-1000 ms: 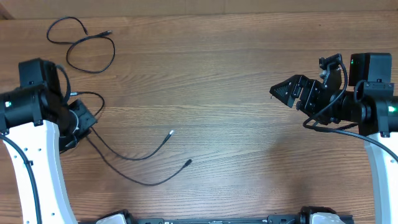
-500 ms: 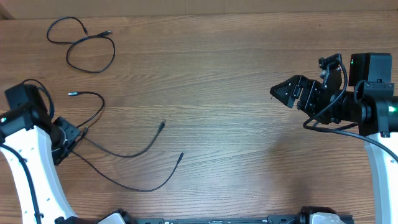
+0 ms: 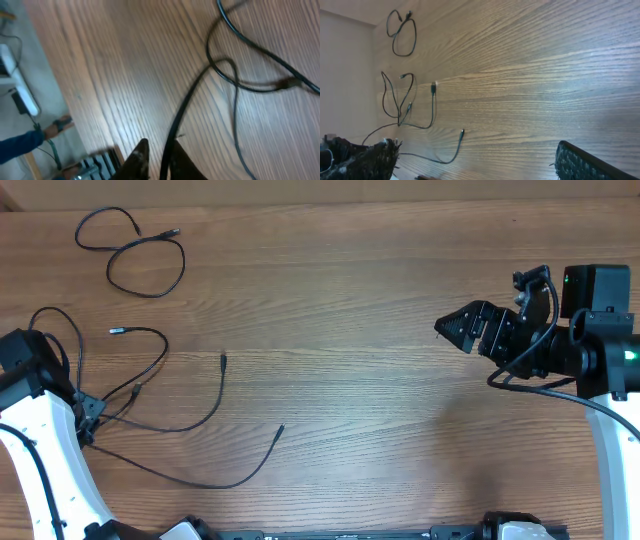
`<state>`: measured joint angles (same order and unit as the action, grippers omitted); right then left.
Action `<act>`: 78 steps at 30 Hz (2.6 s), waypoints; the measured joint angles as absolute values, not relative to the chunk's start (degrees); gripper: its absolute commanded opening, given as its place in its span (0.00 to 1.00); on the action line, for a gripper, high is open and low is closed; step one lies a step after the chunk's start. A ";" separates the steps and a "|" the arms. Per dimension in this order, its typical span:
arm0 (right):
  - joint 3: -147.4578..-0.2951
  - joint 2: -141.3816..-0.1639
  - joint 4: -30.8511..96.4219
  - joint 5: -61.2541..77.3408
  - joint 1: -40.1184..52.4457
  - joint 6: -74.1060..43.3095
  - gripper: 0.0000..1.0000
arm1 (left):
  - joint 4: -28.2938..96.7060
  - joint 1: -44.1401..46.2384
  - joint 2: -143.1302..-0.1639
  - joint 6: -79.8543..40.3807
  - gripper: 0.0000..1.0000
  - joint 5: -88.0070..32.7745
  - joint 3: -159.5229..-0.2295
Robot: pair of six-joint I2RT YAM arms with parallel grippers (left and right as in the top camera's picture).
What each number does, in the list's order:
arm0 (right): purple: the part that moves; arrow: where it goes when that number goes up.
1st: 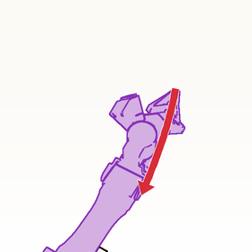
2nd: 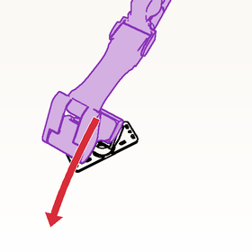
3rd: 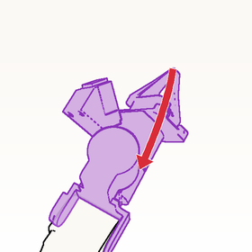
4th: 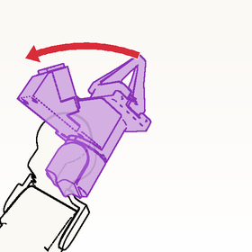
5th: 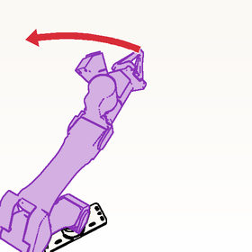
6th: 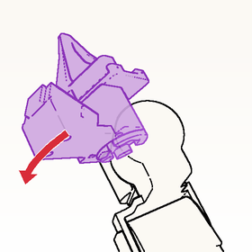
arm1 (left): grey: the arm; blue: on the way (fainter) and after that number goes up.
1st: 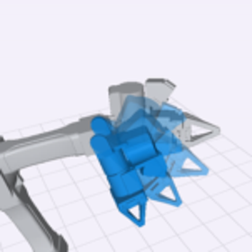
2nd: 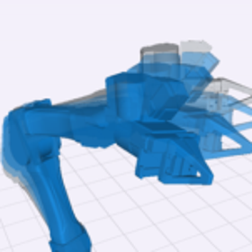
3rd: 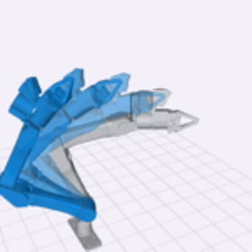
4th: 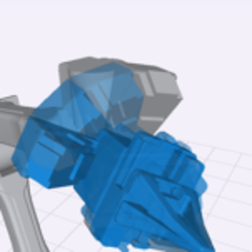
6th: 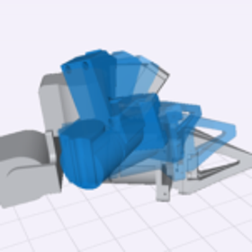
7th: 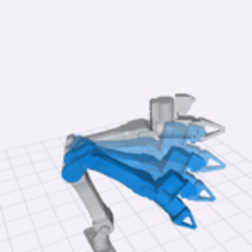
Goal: Untangle cables
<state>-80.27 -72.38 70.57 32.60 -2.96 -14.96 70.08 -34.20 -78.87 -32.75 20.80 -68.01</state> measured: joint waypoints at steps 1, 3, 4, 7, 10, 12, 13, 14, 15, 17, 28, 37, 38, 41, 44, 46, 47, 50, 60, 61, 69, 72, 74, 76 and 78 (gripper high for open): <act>-80.27 -72.38 70.52 32.58 -2.96 -14.94 1.00 | 69.93 -34.20 -78.87 -32.75 0.09 21.47 -67.92; -80.27 -72.38 70.52 32.58 -2.98 -14.98 1.00 | 69.36 -34.24 -78.85 -32.80 0.04 22.92 -67.83; -80.27 -72.38 70.52 32.58 -2.96 -14.96 1.00 | 69.06 -34.24 -78.85 -32.80 0.04 23.57 -67.83; -80.27 -72.38 70.52 32.58 -2.96 -14.94 1.00 | 68.29 -34.33 -78.85 -32.95 0.04 25.41 -67.83; -80.27 -72.38 70.52 32.58 -2.98 -14.96 1.00 | 67.18 -35.29 -78.87 -32.93 0.04 27.16 -67.83; -80.27 -72.38 70.52 32.56 -2.96 -14.96 1.00 | 66.32 -36.38 -78.87 -32.93 0.04 28.42 -67.83; -80.27 -72.38 70.52 32.56 -2.98 -14.94 1.00 | 65.91 -37.08 -78.87 -32.93 0.04 29.06 -67.83; -80.27 -72.38 70.50 32.58 -2.96 -14.96 1.00 | 65.71 -37.71 -78.87 -32.91 0.04 29.47 -67.83; -80.27 -72.38 70.50 32.58 -2.96 -14.96 1.00 | 65.39 -38.65 -78.87 -32.91 0.04 29.93 -67.83; -80.27 -72.38 70.50 32.58 -2.96 -14.96 1.00 | 64.45 -40.53 -78.87 -32.88 0.04 30.65 -67.83; -80.27 -72.38 70.11 32.53 -2.96 -14.96 1.00 | 61.47 -44.71 -80.49 -32.47 0.94 14.11 -67.83; -80.27 -72.40 70.06 32.56 -2.98 -14.94 1.00 | 63.33 -44.71 -80.97 -24.88 0.64 1.63 -67.83; -80.27 -72.44 70.02 32.58 -2.98 -14.94 1.00 | 64.62 -44.71 -81.34 -24.36 0.60 1.21 -67.83; -80.27 -72.82 69.87 32.56 -2.98 -14.94 1.00 | 67.75 -44.71 -82.87 -23.38 0.47 0.67 -67.83; -80.27 -73.30 69.91 32.56 -2.96 -14.96 1.00 | 68.34 -44.73 -84.82 -22.92 0.29 1.58 -67.83; -80.27 -73.78 70.13 32.53 -2.98 -14.96 1.00 | 68.36 -44.71 -86.21 -22.46 0.07 3.31 -67.83; -80.27 -73.82 70.17 32.56 -2.96 -14.96 1.00 | 68.34 -44.71 -86.78 -22.46 0.04 4.69 -67.83; -80.27 -73.95 70.19 32.56 -2.96 -14.92 1.00 | 68.31 -44.71 -87.42 -23.31 0.04 7.88 -67.81; -80.27 -75.61 70.50 32.53 -2.98 -14.94 1.00 | 64.42 -44.73 -87.50 -25.76 0.04 28.86 -67.79; -80.27 -75.66 70.48 32.53 -2.96 -14.94 1.00 | 63.96 -44.73 -87.50 -25.74 0.04 31.20 -67.79; -80.27 -75.66 69.38 32.56 -2.96 -14.96 1.00 | 55.05 -47.46 -87.50 -20.71 0.04 40.69 -67.66; -80.27 -75.66 68.55 32.53 -2.96 -14.96 1.00 | 49.89 -48.49 -87.53 -16.01 0.04 40.73 -67.57; -80.27 -75.66 68.34 32.53 -2.96 -14.94 1.00 | 46.57 -48.64 -87.53 -13.26 0.04 40.56 -67.44; -80.27 -75.66 68.14 32.53 -2.96 -14.98 1.00 | 42.89 -48.64 -87.59 -10.52 0.04 40.38 -67.42; -80.27 -75.66 68.18 32.56 -2.98 -14.94 1.00 | 39.31 -48.64 -87.68 -7.51 0.04 40.29 -67.42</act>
